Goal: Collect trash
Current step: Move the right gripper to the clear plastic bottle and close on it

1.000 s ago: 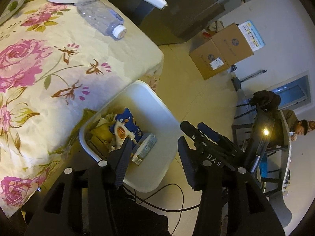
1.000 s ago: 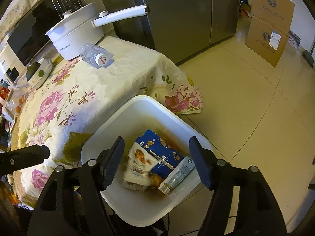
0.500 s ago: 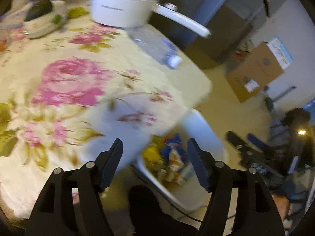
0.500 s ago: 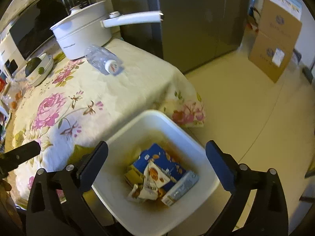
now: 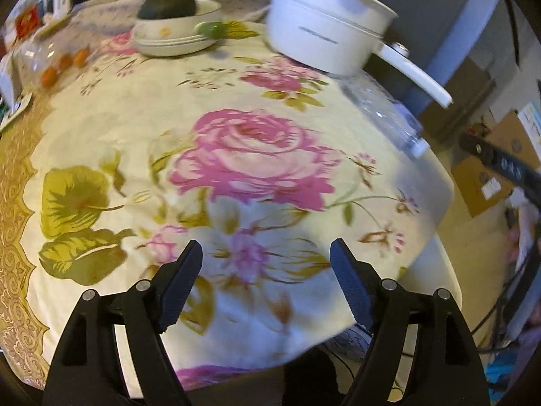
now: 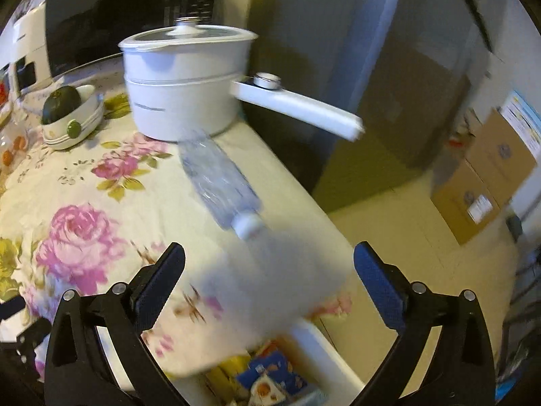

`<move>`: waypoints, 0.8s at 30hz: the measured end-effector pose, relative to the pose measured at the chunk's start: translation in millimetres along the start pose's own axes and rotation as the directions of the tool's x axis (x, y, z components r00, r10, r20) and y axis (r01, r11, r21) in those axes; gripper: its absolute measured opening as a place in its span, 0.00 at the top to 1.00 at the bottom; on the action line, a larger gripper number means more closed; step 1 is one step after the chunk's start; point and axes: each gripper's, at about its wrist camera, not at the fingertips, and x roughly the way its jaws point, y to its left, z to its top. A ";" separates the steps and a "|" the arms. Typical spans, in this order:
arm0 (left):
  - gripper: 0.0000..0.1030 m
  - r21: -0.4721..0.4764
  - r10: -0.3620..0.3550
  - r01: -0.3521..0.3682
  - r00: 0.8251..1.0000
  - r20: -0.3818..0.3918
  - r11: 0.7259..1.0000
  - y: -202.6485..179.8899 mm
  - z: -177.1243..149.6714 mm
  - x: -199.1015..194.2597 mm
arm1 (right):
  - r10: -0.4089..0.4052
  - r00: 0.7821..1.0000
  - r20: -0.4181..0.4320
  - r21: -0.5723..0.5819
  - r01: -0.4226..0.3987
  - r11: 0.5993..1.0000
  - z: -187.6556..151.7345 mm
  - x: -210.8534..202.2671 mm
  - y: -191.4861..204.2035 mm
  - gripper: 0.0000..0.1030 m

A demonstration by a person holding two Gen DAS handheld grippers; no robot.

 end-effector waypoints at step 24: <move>0.26 -0.074 -0.067 0.066 0.998 -0.008 0.995 40.3 10.1 8.4 | 0.033 0.980 -0.194 -0.161 -0.065 0.985 80.3 136.2 79.1 0.07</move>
